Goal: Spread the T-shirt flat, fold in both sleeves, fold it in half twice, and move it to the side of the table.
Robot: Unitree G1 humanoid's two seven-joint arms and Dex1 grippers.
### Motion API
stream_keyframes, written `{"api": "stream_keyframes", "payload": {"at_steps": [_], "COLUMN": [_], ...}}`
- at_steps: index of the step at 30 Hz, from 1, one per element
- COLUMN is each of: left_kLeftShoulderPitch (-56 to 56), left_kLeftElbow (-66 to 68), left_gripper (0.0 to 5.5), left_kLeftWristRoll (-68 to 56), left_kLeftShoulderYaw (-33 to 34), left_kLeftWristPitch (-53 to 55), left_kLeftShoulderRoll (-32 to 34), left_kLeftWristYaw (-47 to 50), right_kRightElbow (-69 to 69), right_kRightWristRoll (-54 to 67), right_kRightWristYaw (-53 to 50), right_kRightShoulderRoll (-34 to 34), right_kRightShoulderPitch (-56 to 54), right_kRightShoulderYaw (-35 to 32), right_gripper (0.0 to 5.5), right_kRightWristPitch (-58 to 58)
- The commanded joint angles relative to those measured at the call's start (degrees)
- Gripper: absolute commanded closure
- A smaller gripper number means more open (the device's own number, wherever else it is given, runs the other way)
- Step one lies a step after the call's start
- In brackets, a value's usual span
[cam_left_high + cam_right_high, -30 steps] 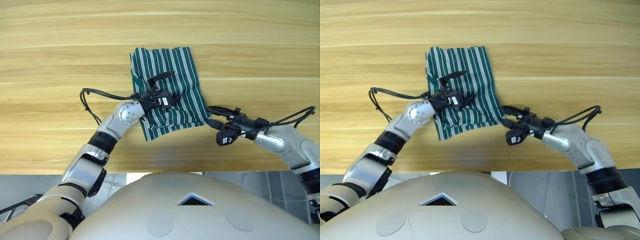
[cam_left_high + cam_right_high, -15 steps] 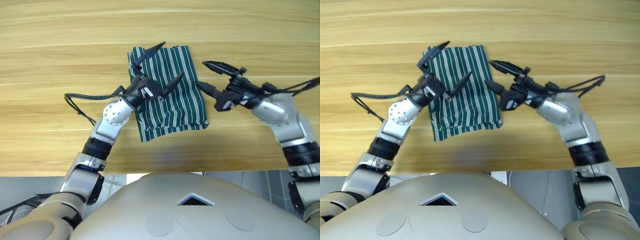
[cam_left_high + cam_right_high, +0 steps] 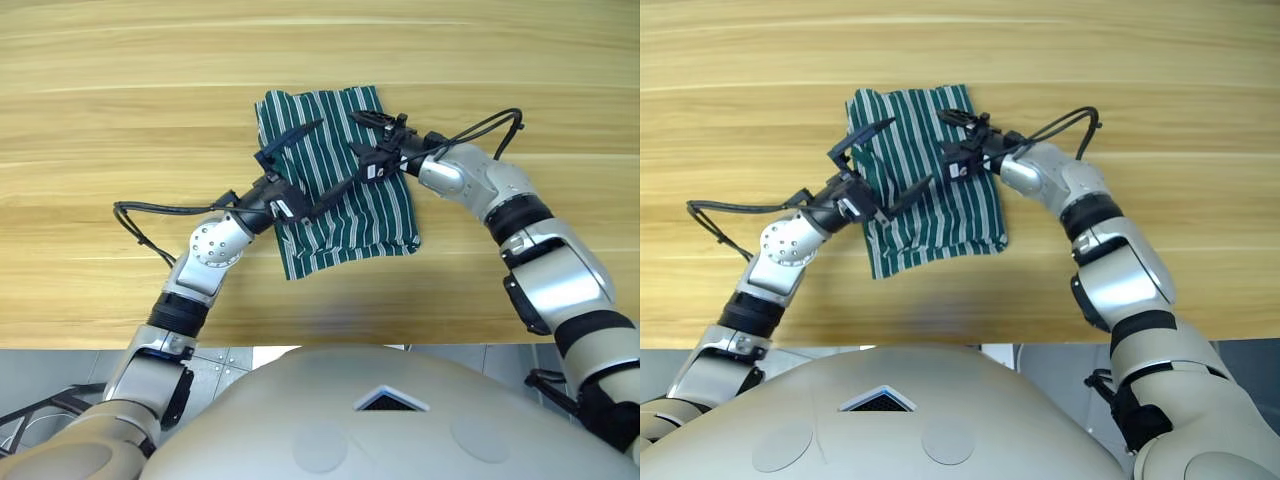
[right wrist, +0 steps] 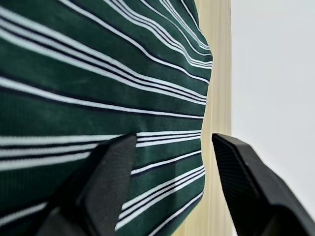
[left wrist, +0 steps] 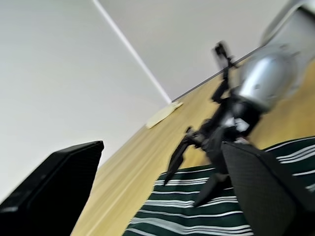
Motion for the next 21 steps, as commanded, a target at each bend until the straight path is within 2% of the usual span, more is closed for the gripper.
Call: {"api": "stream_keyframes", "payload": {"at_steps": [1, 6, 12, 21], "left_kLeftShoulderPitch": [-1.95, -1.92, 1.07, 8.37], "left_kLeftElbow": [4.19, 11.34, 10.07, 12.21], "left_gripper": [1.05, 1.05, 1.05, 1.05], "left_kLeftWristRoll": [5.98, 8.70, 5.96, 3.02], "left_kLeftShoulderYaw": [0.06, -3.03, -5.93, -0.90], "left_kLeftWristPitch": [4.03, 2.31, -2.74, -1.06], "left_kLeftShoulderRoll": [0.55, 0.82, 1.87, 9.91], "left_kLeftWristYaw": [1.39, 0.14, -3.96, -5.22], "right_kRightElbow": [3.32, 4.85, 6.61, 7.89], "right_kRightWristRoll": [-2.02, -1.58, -1.45, -1.03], "right_kRightWristYaw": [0.04, -0.76, -1.33, -1.45], "right_kRightShoulderRoll": [0.19, 0.94, 1.42, 0.42], "right_kRightShoulderPitch": [0.96, -0.21, -1.21, -1.91], "right_kRightShoulderYaw": [3.04, 4.28, 5.20, 6.32], "right_gripper": [2.65, 2.65, 2.65, 2.65], "right_kRightWristPitch": [0.05, 0.15, 0.34, 0.17]}}
